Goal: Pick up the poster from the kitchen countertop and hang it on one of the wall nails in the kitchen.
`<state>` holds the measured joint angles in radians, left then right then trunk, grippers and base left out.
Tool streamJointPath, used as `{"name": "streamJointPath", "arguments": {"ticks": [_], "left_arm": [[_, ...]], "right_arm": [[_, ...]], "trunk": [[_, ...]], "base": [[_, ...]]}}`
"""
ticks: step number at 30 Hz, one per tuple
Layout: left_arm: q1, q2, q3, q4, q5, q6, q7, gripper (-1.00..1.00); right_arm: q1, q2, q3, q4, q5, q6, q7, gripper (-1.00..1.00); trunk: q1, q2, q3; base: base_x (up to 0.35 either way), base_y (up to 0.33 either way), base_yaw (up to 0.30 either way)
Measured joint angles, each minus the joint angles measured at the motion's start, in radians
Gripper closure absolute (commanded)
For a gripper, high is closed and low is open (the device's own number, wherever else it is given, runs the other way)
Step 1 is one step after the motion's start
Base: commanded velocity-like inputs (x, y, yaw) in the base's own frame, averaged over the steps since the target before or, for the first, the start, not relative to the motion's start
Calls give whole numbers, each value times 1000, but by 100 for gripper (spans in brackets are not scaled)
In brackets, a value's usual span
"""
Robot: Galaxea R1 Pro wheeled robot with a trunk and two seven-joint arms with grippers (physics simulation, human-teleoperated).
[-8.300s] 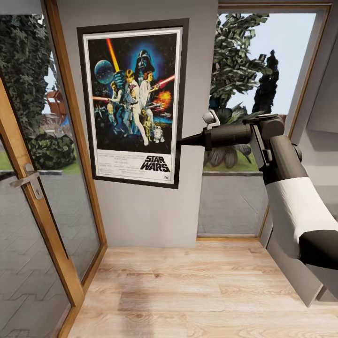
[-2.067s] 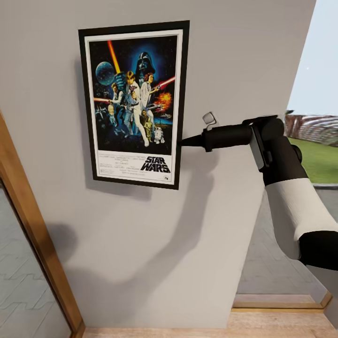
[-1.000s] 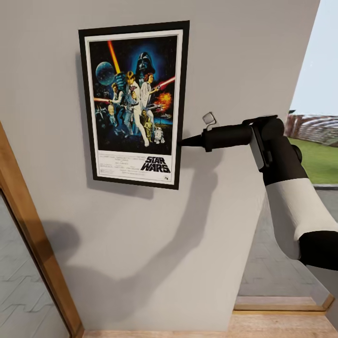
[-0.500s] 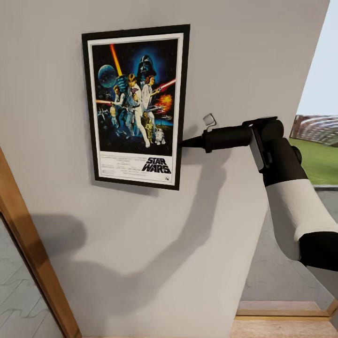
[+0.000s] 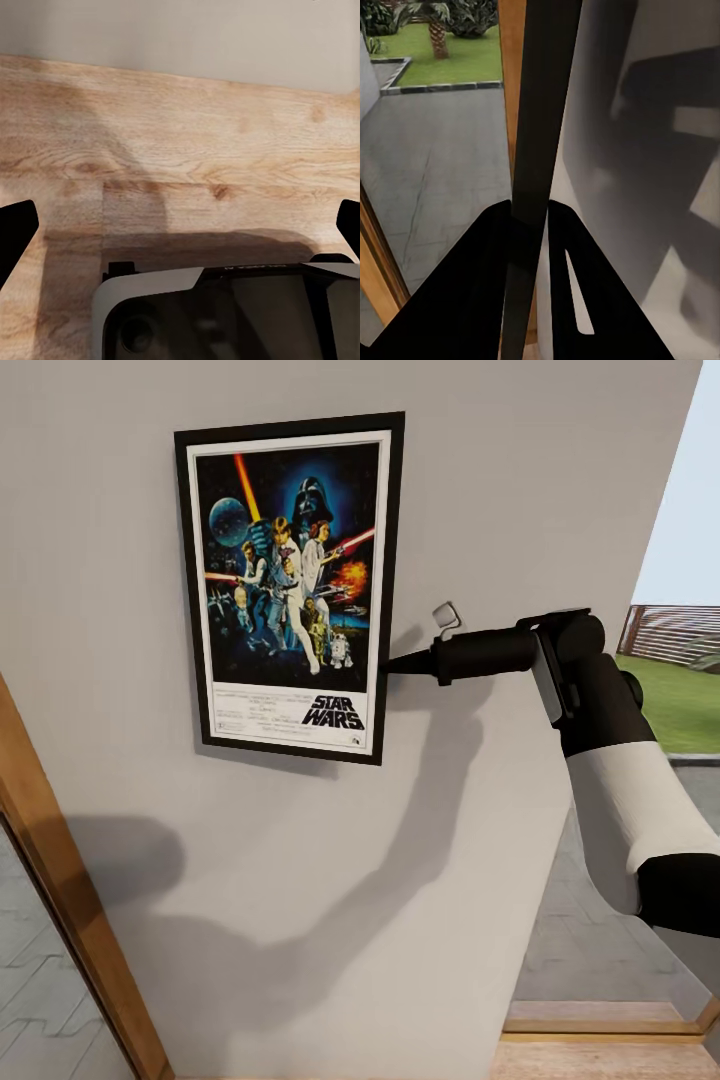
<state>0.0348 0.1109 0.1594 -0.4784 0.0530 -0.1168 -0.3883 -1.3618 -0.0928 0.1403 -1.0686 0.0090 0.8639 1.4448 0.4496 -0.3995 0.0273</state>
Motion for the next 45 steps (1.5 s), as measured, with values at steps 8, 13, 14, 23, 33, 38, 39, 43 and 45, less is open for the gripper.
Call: {"name": "streamJointPath", "arguments": {"ticks": [8, 13, 14, 23, 33, 38, 39, 43, 45], "left_arm": [[0, 11, -1, 5, 1, 0, -3, -100], [0, 12, -1, 5, 1, 0, -3, -100], [0, 12, -1, 5, 1, 0, -3, -100], [0, 12, -1, 5, 1, 0, -3, -100], [0, 12, 0, 5, 2, 0, -3, -100], [0, 12, 0, 5, 1, -1, -4, -100], [0, 12, 0, 5, 1, -1, -4, -100], [0, 12, 0, 5, 1, -1, -4, -100], [0, 12, 0, 5, 1, -1, -4, -100]], "right_arm": [[0, 0, -3, -2, 0, 0, -1, 100], [0, 0, -3, -2, 0, 0, -2, 100], [0, 0, -3, -2, 0, 0, -2, 100], [0, 0, -3, -2, 0, 0, -3, 100], [0, 0, 0, -3, -1, -9, -1, 100], [10, 0, 0, -3, 0, -69, 3, 100], [11, 0, 0, -3, 0, -70, 3, 100], [15, 0, 0, -5, 0, -71, 3, 100], [16, 0, 0, -6, -1, -72, 3, 100]], "trunk": [[0, 0, 0], [0, 0, 0], [0, 0, 0], [0, 0, 0], [0, 0, 0], [0, 0, 0], [0, 0, 0], [0, 0, 0], [0, 0, 0]], "base": [[0, 0, 0], [0, 0, 0], [0, 0, 0], [0, 0, 0], [0, 0, 0], [0, 0, 0], [0, 0, 0], [0, 0, 0], [0, 0, 0]]}}
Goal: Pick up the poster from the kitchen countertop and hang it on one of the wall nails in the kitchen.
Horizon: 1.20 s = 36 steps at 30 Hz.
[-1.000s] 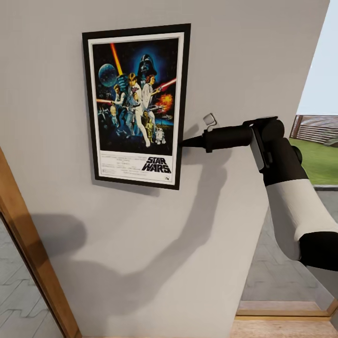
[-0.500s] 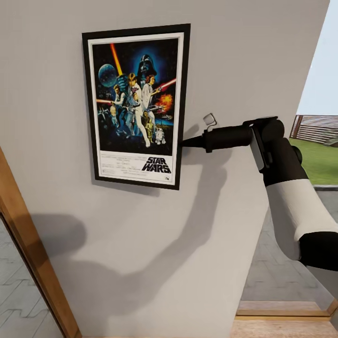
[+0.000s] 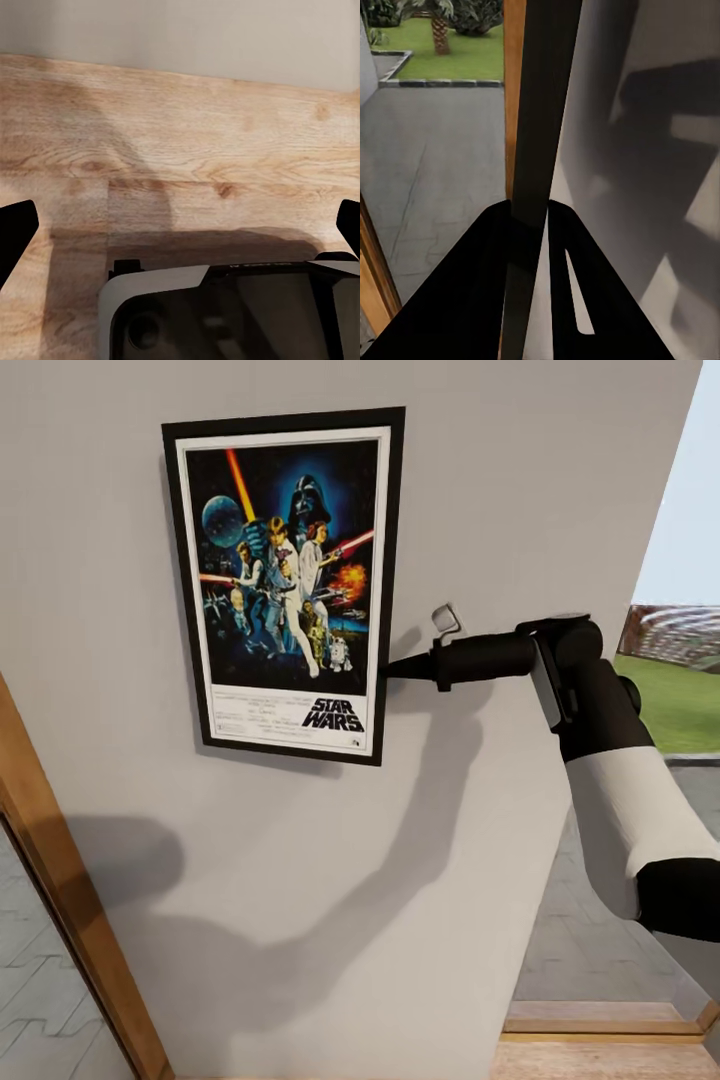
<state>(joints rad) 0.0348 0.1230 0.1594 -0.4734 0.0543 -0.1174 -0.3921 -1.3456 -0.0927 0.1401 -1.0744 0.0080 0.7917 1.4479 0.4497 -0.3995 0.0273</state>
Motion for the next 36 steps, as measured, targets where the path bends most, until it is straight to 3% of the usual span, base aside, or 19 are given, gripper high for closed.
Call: {"name": "streamJointPath", "arguments": {"ticks": [10, 29, 36], "left_arm": [[0, 0, 0, 0, 0, 0, 0, -100], [0, 0, 0, 0, 0, 0, 0, -100], [0, 0, 0, 0, 0, 0, 0, -100]], "right_arm": [[4, 0, 1, -2, 0, -39, 1, 100], [77, 0, 0, -5, 0, -62, 2, 100], [80, 0, 0, -3, 0, -116, 3, 100]], "trunk": [[0, 0, 0], [0, 0, 0], [0, 0, 0]], "base": [[0, 0, 0], [0, 0, 0], [0, 0, 0]]}}
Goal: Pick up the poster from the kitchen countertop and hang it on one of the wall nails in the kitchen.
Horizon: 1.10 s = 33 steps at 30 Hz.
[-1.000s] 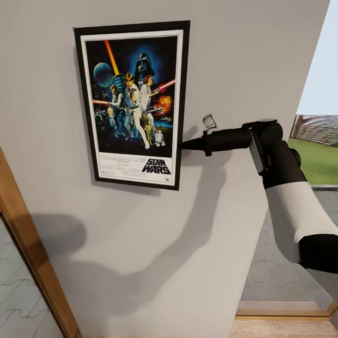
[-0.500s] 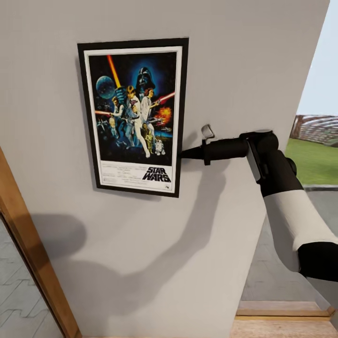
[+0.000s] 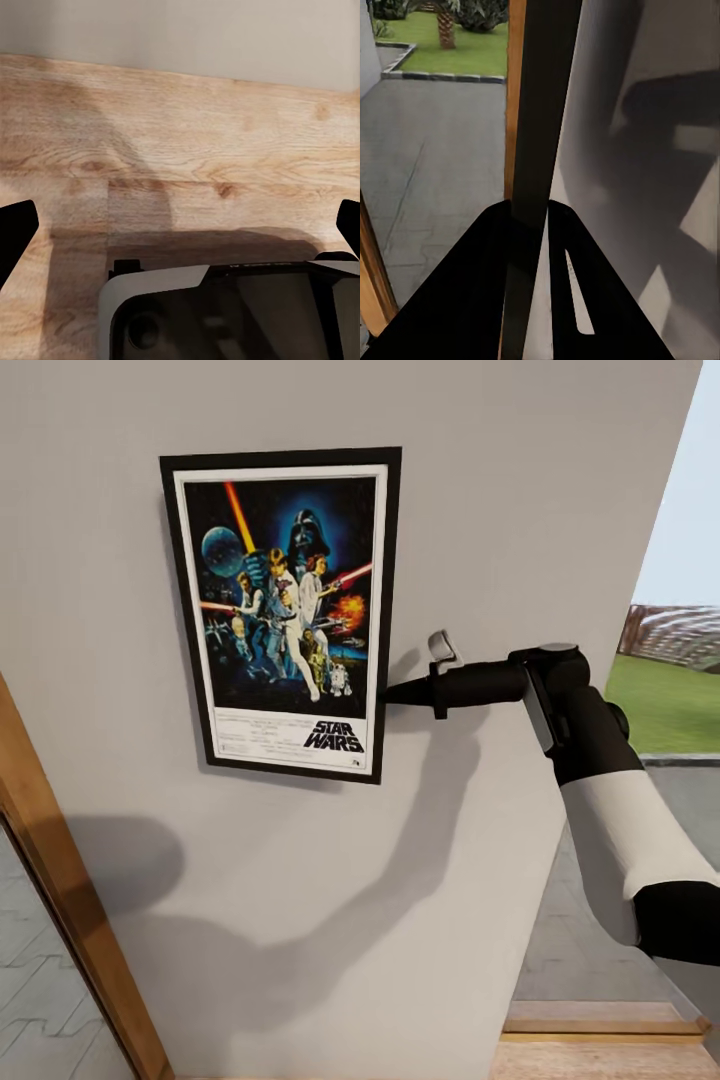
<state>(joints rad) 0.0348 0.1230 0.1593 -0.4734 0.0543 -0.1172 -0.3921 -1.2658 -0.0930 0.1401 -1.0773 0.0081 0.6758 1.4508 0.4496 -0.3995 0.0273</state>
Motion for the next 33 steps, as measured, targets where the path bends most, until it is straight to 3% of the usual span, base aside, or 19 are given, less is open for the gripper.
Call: {"name": "streamJointPath", "arguments": {"ticks": [33], "left_arm": [[0, 0, -1, 0, 0, 0, 0, -100]], "right_arm": [[19, 0, 0, 4, 0, -14, 0, 100]], "trunk": [[0, 0, 0]], "base": [[0, 0, 0]]}}
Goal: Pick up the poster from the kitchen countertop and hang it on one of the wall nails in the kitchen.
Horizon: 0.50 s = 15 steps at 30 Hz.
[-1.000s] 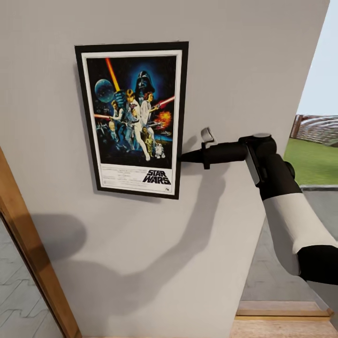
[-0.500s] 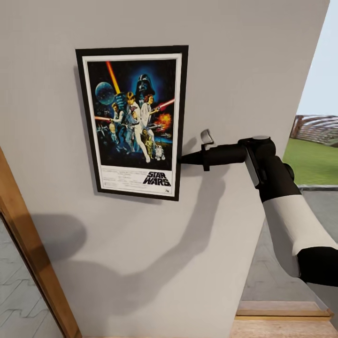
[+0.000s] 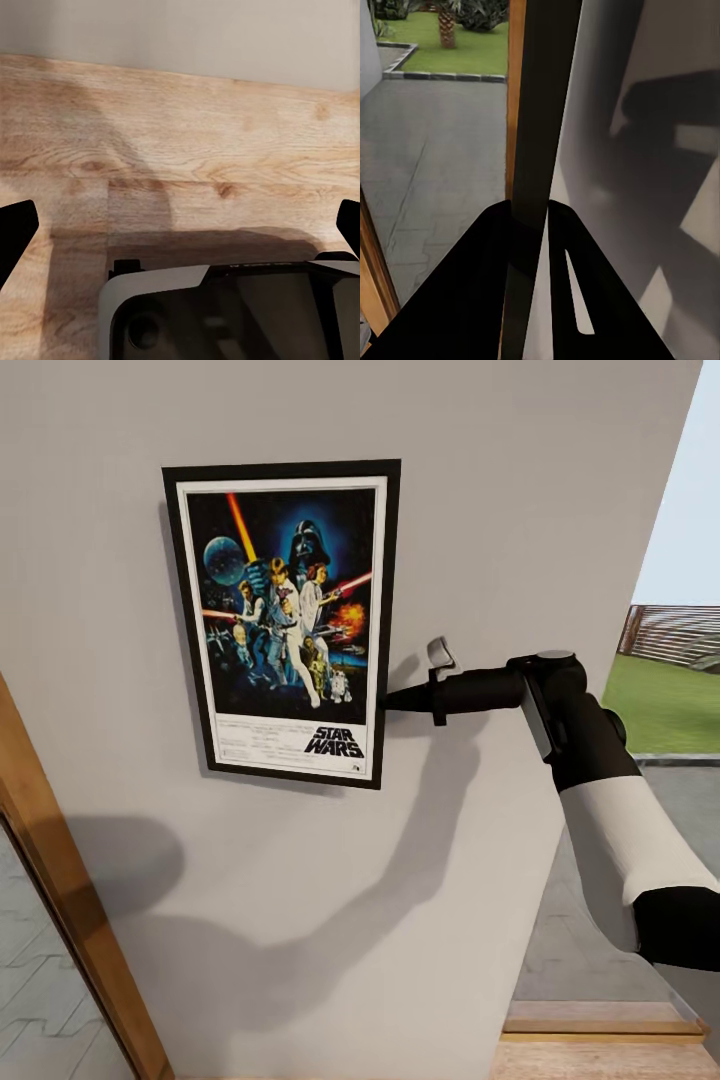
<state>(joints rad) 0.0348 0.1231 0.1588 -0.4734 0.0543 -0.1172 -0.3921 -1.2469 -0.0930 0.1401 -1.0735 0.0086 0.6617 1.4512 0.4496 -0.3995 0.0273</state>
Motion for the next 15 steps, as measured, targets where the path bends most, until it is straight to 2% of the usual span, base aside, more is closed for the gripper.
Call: {"name": "streamJointPath", "arguments": {"ticks": [15], "left_arm": [[0, 0, 0, 0, 0, -1, 0, -100]], "right_arm": [[0, 0, 0, 2, -1, 0, 0, 100]], "trunk": [[0, 0, 0]], "base": [[0, 0, 0]]}}
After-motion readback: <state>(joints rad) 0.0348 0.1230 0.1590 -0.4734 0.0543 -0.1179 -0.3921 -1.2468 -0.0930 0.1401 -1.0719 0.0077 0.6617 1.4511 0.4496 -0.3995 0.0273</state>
